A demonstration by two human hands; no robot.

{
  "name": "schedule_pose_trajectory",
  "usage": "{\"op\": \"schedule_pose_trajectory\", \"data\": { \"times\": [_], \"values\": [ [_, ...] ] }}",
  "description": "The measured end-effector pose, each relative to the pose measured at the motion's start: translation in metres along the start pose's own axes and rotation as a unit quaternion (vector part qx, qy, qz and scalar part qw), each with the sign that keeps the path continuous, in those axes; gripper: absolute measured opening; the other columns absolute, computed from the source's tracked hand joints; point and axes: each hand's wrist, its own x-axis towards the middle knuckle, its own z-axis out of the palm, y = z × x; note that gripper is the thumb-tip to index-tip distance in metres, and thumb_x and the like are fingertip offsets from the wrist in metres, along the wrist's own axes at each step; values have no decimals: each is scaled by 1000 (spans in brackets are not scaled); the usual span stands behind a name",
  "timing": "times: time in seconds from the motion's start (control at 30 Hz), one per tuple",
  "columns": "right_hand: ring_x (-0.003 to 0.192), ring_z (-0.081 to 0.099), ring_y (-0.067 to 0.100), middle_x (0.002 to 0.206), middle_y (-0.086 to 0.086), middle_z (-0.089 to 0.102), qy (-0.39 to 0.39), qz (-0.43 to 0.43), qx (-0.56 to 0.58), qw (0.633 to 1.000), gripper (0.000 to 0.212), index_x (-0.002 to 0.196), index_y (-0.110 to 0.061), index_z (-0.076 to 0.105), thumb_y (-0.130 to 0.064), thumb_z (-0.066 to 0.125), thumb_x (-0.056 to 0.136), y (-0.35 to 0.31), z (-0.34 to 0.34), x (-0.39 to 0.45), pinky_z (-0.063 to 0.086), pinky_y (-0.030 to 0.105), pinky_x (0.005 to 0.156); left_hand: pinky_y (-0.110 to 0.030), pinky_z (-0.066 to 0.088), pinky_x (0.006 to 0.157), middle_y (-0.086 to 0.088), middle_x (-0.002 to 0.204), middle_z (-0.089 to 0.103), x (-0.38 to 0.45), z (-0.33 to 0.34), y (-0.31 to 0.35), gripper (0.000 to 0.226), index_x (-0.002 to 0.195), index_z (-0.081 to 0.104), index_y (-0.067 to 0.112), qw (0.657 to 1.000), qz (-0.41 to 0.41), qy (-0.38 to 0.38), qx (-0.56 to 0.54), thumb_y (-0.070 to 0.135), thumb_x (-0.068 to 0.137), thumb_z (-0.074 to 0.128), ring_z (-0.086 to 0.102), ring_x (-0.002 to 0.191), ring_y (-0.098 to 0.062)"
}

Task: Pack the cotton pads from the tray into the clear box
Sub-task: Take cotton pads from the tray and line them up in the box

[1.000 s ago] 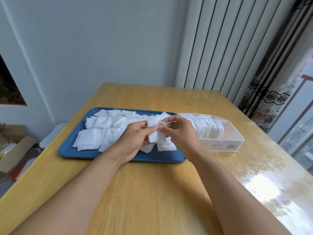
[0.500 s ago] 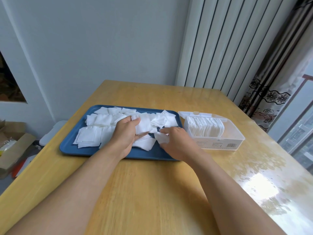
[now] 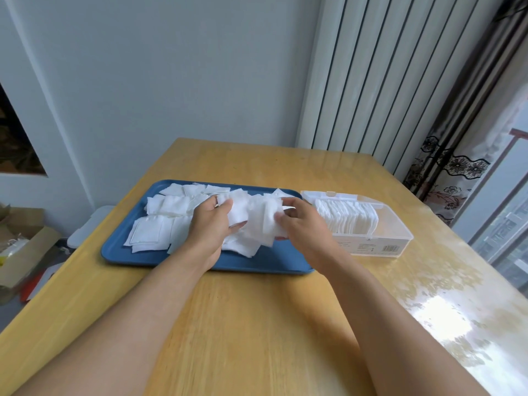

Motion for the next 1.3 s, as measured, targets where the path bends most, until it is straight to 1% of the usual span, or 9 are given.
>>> {"op": "schedule_pose_trajectory", "data": {
  "times": [0.13, 0.3, 0.37, 0.47, 0.6, 0.67, 0.87, 1.1, 1.3],
  "values": [
    [120, 56, 18, 139, -1, 54, -17, -33, -245, 969, 51, 148, -24, 44, -20, 60, 100, 6, 4, -5, 43, 26, 88, -35, 62, 83, -8, 100, 54, 6, -3, 0, 20, 89, 57, 1, 999, 21, 46, 0, 13, 103, 50, 59, 99, -20],
    [102, 58, 16, 123, 2, 64, 28, -51, -257, 965, 49, 142, -22, 53, -13, 65, 96, 10, 6, -3, 44, 26, 75, -31, 62, 80, -7, 105, 60, 6, -3, -1, 20, 94, 60, -1, 999, 19, 39, -10, 13, 104, 50, 66, 106, -25],
    [96, 61, 16, 107, -1, 68, 67, -72, -237, 967, 38, 132, -21, 62, -14, 65, 95, 7, 4, -2, 49, 27, 72, -37, 61, 89, -4, 105, 62, 5, -2, -1, 23, 100, 59, -6, 999, 15, 29, 0, 15, 105, 51, 71, 105, -26],
    [74, 58, 3, 84, -14, 64, 104, -101, -148, 978, 14, 106, -25, 69, -16, 64, 96, 1, 0, -1, 40, 11, 57, -38, 61, 89, -5, 103, 58, 5, -2, -1, 27, 105, 59, -11, 1000, 19, 13, 14, 15, 105, 51, 66, 99, -19],
    [57, 55, 1, 69, -18, 66, 41, -116, -9, 992, 16, 83, -32, 68, -20, 69, 94, -6, -4, -2, 45, 22, 60, -40, 62, 87, -16, 105, 72, -1, 1, 1, 24, 107, 67, -2, 999, 18, -19, 48, 16, 106, 51, 70, 102, -28],
    [55, 54, 4, 70, -16, 68, 4, -121, 29, 992, 16, 82, -30, 70, -18, 73, 93, -7, -2, -4, 48, 30, 62, -41, 60, 87, -15, 107, 76, -7, 6, 3, 23, 107, 71, 5, 997, 9, -46, 68, 16, 106, 50, 73, 100, -28],
    [52, 54, -1, 73, -8, 67, 25, -89, 89, 992, 14, 88, -23, 67, -16, 79, 87, -6, 2, -2, 42, 18, 54, -29, 59, 76, -10, 100, 76, -23, 13, 11, 36, 108, 73, 8, 989, -26, -144, 16, -3, 102, 39, 69, 91, -20],
    [67, 63, 8, 81, -2, 72, 44, -81, 89, 992, 18, 94, -24, 68, -22, 82, 84, -1, 5, -1, 50, 30, 65, -40, 58, 94, -19, 112, 75, -24, 16, 13, 44, 119, 69, -1, 981, -70, -175, -54, 35, 107, 47, 73, 106, -29],
    [65, 60, 6, 84, -6, 68, 79, -84, 45, 992, 21, 97, -28, 65, -30, 82, 84, 2, 6, 1, 51, 29, 61, -40, 58, 94, -21, 112, 75, -22, 15, 8, 22, 110, 70, 1, 990, -28, -137, -11, 12, 105, 52, 72, 108, -34]
  ]
}}
